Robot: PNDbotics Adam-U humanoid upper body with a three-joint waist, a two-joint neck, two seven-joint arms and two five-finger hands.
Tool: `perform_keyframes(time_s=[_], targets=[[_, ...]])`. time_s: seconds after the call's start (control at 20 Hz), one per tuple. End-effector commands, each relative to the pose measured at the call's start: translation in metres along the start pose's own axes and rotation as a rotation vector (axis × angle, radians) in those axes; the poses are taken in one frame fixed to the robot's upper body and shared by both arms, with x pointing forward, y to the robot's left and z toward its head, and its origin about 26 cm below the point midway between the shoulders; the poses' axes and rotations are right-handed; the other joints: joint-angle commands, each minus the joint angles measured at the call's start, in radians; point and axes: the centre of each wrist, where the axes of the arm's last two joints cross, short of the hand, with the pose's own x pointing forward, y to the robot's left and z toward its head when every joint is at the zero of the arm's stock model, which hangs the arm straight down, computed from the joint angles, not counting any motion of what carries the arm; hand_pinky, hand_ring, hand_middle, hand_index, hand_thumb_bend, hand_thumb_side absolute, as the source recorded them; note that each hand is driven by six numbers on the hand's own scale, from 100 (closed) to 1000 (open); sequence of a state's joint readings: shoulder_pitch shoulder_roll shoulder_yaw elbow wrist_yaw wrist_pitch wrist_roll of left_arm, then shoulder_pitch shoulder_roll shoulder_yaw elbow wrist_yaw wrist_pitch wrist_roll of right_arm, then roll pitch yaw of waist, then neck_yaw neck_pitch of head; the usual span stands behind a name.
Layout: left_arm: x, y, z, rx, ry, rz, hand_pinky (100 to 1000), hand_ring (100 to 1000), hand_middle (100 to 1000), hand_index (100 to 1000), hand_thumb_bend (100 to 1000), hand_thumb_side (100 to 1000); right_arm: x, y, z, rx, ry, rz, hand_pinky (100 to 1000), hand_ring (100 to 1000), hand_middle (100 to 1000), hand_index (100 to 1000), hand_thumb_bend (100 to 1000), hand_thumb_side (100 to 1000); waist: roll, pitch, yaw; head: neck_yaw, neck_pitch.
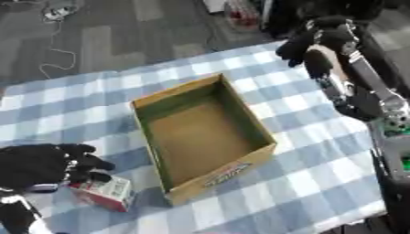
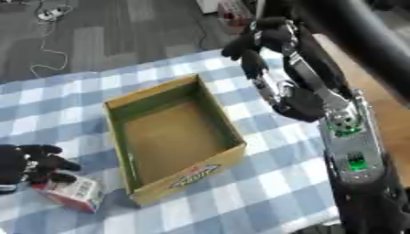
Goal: Pick up objects on the table and place them in the box.
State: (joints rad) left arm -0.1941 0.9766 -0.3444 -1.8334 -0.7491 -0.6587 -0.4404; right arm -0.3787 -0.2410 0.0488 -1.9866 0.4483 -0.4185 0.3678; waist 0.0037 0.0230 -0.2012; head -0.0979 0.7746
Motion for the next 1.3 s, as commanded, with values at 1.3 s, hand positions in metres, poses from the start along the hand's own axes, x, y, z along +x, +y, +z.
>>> perform_keyframes(time_s=[1.3], targets=[[-0.018, 0.003, -0.008, -0.336, -0.001, -0.060, 1000, 1000, 1000, 1000, 477, 884, 0.003, -0.007, -0.006, -0.002, -0.039, 0.013, 394, 441, 512, 681, 100, 1000, 0.004, -0.010, -0.014, -0.011, -0.005]])
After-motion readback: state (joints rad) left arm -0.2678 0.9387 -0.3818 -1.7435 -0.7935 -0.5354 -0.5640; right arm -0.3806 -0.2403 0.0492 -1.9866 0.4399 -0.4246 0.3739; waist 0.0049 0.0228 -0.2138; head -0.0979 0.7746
